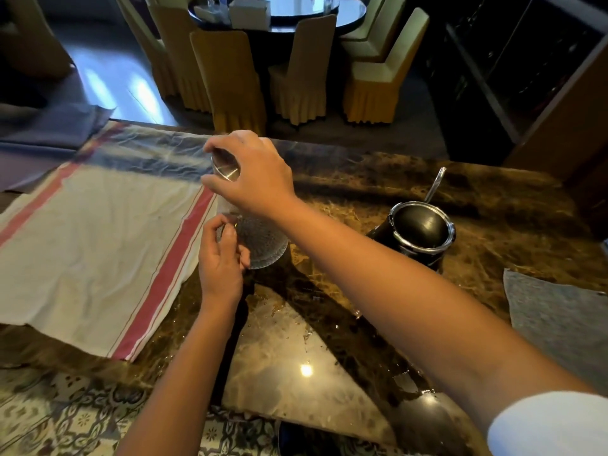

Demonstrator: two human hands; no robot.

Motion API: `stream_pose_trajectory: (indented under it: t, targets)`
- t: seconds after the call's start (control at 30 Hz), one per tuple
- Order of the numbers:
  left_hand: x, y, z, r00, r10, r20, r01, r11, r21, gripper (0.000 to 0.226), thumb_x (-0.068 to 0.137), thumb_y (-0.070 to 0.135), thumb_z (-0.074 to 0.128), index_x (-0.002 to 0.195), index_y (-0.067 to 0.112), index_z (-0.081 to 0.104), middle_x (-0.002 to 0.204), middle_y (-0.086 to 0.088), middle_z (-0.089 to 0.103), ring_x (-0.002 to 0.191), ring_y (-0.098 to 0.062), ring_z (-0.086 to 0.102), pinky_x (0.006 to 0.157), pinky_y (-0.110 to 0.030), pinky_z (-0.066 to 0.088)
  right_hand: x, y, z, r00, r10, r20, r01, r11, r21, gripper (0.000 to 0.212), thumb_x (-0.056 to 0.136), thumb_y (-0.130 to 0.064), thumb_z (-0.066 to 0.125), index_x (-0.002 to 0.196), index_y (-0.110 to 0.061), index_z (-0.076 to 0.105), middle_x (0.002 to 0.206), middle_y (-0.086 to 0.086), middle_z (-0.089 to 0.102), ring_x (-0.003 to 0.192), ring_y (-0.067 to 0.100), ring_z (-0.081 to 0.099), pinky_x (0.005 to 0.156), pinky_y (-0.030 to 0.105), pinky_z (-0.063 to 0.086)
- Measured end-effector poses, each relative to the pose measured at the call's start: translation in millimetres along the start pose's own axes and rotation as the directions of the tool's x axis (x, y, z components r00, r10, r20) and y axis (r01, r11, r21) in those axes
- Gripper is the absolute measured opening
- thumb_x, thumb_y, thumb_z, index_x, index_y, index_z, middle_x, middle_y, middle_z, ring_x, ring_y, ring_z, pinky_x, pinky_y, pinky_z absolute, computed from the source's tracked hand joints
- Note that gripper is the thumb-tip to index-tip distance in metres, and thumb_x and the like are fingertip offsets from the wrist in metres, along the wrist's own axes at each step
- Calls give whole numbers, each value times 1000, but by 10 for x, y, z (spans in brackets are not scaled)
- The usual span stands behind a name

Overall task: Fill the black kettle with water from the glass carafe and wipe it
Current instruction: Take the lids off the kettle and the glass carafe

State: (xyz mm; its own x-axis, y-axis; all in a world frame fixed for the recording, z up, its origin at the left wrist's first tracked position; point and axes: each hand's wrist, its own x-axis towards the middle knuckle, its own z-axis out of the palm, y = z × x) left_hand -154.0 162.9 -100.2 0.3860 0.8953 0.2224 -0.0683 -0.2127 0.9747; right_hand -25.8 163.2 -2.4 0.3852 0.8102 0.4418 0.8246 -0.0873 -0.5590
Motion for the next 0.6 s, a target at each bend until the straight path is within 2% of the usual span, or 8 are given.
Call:
stream_pose_trajectory:
  t: [0.1,0.17,0.27,0.37,0.47,0.6]
  targets:
    - [2,6,5,999,31,-11,-31,999,27,17,105,43,40,103,47,56,57,6,49,45,-6,46,46,-18,37,31,-24,-126,993,100,-69,-80,967,240,40,90,-33,82,126,-21,71,114,1,64,100,18,60,92,45,54]
    - [-6,13,-4,999,45,-17,-44,999,29,19,105,42,40,102,50,58,56,4,49,45,-7,45,46,-19,37,-17,-49,-291,976,187,-116,-129,913,388,35,91,-25,81,123,-17,72,104,1,63,91,19,61,86,43,55]
    - [10,16,-3,999,33,-25,-32,998,51,19,104,46,41,101,50,59,55,7,50,47,-8,47,46,-21,37,-173,-101,-662,964,248,-93,-157,818,553,29,95,-24,77,121,-15,71,106,6,70,91,23,65,81,42,56]
    - [23,-7,8,999,22,-29,-19,997,77,18,102,49,40,101,52,58,56,9,51,48,-8,48,46,-22,37,-414,-156,-1198,960,249,-124,-100,726,680,28,95,-33,67,117,-18,71,102,-1,69,85,11,67,72,31,55]
    - [26,-22,14,999,22,-30,-20,997,79,18,102,50,41,102,52,59,57,10,51,49,-10,49,46,-27,38,-832,-77,-1690,960,252,-124,-78,664,743,35,100,-39,54,124,-18,68,113,8,69,86,8,73,63,24,57]
    - [14,-4,33,999,24,-43,-20,995,93,19,103,47,40,100,54,58,56,11,51,49,-11,49,49,-31,37,-1528,217,-1969,948,312,-63,-156,628,763,37,101,-42,46,123,-25,70,122,21,70,105,29,71,76,33,57]
